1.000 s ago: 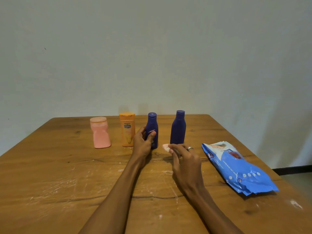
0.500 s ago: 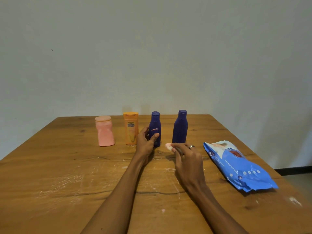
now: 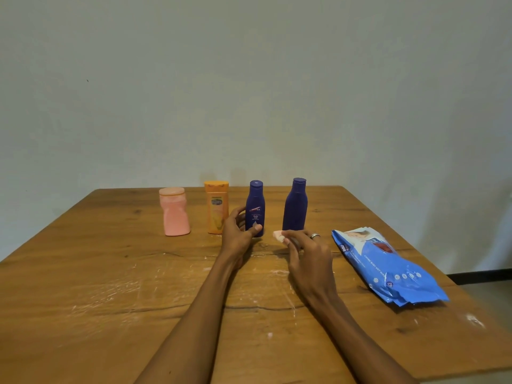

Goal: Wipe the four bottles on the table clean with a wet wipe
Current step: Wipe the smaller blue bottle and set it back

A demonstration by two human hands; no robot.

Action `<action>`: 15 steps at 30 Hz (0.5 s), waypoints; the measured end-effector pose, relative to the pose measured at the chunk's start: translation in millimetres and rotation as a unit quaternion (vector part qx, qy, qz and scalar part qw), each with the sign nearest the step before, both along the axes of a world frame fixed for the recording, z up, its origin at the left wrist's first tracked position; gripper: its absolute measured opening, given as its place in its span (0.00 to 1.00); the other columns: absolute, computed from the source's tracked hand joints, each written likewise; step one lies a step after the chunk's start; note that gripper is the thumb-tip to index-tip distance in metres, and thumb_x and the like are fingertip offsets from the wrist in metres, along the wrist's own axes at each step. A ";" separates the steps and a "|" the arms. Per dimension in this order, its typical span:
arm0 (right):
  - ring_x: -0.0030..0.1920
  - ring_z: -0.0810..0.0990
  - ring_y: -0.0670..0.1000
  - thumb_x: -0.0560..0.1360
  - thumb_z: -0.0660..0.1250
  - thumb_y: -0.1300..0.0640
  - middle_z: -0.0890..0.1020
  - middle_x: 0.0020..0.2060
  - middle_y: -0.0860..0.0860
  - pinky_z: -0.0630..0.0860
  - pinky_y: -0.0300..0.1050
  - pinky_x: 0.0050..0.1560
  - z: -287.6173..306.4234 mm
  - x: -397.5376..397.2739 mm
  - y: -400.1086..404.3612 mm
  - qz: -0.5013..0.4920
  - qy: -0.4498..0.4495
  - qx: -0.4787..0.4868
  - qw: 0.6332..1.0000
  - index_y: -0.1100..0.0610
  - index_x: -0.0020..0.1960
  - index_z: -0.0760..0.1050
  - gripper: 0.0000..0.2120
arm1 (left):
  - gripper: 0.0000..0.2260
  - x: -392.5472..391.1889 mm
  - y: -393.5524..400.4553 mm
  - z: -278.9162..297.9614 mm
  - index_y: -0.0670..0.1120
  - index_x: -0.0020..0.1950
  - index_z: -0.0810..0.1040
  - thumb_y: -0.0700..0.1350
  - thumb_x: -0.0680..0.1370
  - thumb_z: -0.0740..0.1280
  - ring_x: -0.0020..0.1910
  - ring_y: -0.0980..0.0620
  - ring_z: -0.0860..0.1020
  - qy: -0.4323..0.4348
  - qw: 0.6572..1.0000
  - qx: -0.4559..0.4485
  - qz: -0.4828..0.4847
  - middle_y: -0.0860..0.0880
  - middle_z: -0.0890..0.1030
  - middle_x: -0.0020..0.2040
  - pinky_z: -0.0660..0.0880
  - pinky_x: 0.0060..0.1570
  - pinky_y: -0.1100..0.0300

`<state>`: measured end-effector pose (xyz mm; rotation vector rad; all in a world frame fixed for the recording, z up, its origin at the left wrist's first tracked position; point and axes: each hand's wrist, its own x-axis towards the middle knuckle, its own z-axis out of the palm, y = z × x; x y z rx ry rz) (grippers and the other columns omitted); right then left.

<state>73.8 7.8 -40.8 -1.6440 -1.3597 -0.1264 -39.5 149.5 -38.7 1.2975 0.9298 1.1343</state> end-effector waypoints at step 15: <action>0.56 0.73 0.41 0.78 0.69 0.61 0.80 0.57 0.52 0.68 0.23 0.45 0.8 -1.3 -2.9 -0.004 -0.014 -0.017 1.000 0.51 0.62 0.79 0.14 | 0.33 -31.9 -30.6 3.0 0.47 0.76 0.67 0.32 0.74 0.72 0.72 0.48 0.71 0.047 0.999 0.016 0.003 0.47 0.72 0.73 0.77 0.51 0.65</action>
